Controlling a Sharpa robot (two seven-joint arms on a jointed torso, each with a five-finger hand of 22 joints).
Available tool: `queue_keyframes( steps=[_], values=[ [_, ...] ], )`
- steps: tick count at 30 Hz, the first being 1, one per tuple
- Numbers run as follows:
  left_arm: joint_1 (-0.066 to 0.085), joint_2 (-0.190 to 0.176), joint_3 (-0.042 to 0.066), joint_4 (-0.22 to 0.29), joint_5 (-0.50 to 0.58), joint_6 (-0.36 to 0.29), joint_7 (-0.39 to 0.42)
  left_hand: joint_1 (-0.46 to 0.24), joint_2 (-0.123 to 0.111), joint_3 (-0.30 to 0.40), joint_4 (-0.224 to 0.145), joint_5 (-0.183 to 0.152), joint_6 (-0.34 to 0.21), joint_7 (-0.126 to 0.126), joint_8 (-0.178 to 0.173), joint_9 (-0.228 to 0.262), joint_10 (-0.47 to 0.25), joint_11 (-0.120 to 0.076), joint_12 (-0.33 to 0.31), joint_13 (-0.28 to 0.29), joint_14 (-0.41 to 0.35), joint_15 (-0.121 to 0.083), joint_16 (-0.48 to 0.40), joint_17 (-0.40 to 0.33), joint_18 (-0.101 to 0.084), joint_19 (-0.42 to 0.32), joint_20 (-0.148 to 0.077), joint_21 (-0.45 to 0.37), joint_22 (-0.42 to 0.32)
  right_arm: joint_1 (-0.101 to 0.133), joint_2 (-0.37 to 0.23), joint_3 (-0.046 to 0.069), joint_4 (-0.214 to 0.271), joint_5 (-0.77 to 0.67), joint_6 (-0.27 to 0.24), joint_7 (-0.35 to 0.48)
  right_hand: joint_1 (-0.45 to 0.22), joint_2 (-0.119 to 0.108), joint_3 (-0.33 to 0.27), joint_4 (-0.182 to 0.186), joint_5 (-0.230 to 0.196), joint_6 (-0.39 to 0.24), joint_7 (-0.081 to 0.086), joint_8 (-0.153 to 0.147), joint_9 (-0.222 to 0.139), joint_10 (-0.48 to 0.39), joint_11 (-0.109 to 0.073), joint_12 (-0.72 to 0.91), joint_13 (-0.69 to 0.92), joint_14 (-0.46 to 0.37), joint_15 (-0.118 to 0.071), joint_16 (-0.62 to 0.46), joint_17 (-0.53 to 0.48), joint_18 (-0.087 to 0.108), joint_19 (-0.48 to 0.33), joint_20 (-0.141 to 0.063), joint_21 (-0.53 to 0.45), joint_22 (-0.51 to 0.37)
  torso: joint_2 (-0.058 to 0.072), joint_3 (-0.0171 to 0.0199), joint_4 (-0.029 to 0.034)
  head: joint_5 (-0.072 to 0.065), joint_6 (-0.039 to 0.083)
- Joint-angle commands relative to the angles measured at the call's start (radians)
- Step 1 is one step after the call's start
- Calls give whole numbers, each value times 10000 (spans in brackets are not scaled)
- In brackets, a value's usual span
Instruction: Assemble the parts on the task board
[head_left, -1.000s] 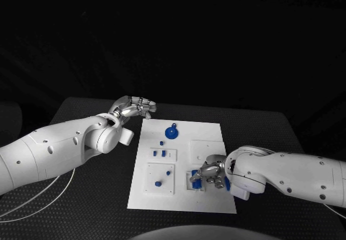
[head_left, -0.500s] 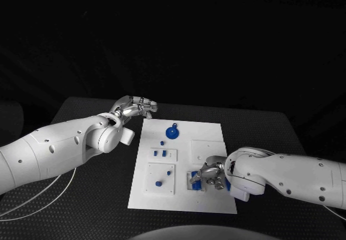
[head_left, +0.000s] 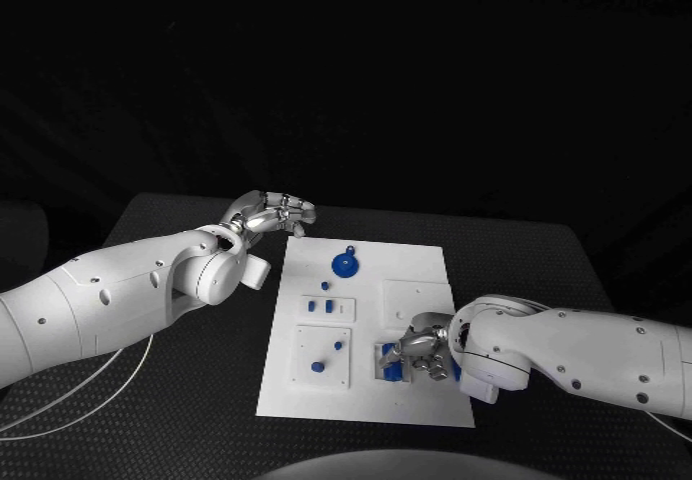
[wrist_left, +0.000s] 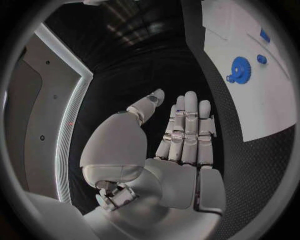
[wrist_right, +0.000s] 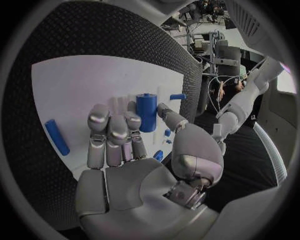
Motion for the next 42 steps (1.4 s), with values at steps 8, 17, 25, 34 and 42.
queue_keyframes(
  steps=[8, 17, 25, 34, 42],
  values=[
    [-1, 11, 6, 30, 43, 124, 61, -141, -2, -17, 78, 37, -81, 7, -27, -15, 20, -5, -33, -15, 54, -3, -50, 26, 145, 51, -10, -64, 15, -31, 58, -11, -14, -269, 109, 40, -263, -593, -190, 78, 63, 31, 109, -144, -6, -37, 12, -117, 23, -40, -51, -145, -14, 532, -98, 4, 21, 80, -2, -7, 2, 27, -32],
    [0, 6, 6, 33, 43, 126, 56, -148, -3, -17, 88, 37, -91, 11, -30, -17, 19, -4, -34, -17, 54, -3, -57, 35, 145, 51, -9, -70, 20, -34, 14, -13, 9, -542, 82, 80, -244, -716, -235, 85, 64, -25, 124, -185, 0, -68, 26, -141, 29, -45, -41, -185, -25, 532, -111, -15, -4, 59, -1, -4, 2, 23, -29],
    [0, -6, 6, 24, 43, 137, 44, -149, -5, -16, 93, 38, -97, 12, -31, -18, 17, -4, -35, -19, 55, -3, -62, 41, 146, 51, -10, -74, 24, -35, -151, -13, 134, -737, 719, 482, 181, -912, -295, -194, 64, -30, 128, -196, 45, -73, 32, -141, 54, -31, -36, -219, -23, 532, -110, -50, -8, 47, 2, 3, -3, -3, -1],
    [0, -35, 5, 24, 43, 139, 25, -150, -6, -16, 98, 37, -101, 14, -32, -19, 16, -4, -36, -20, 56, -3, -66, 47, 147, 51, -10, -77, 28, -35, -317, -12, 210, -805, 1020, 588, 974, -877, -891, -894, 63, -12, 135, -225, 124, -70, 39, -159, 89, -26, -25, -263, 6, 532, -152, -14, -21, 33, 4, 6, -6, -14, 20],
    [0, -26, 5, 23, 43, 140, 26, -147, -6, -13, 99, 36, -102, 14, -30, -18, 17, -4, -35, -21, 57, -3, -70, 53, 148, 51, -10, -81, 32, -36, -245, -12, 185, -901, 872, 492, 1050, -601, -1092, -935, 64, 48, 114, -222, 158, -36, 20, -162, 96, -11, -41, -263, 29, 532, -142, -1, -23, 21, 1, 5, 3, -21, 34]
  ],
)
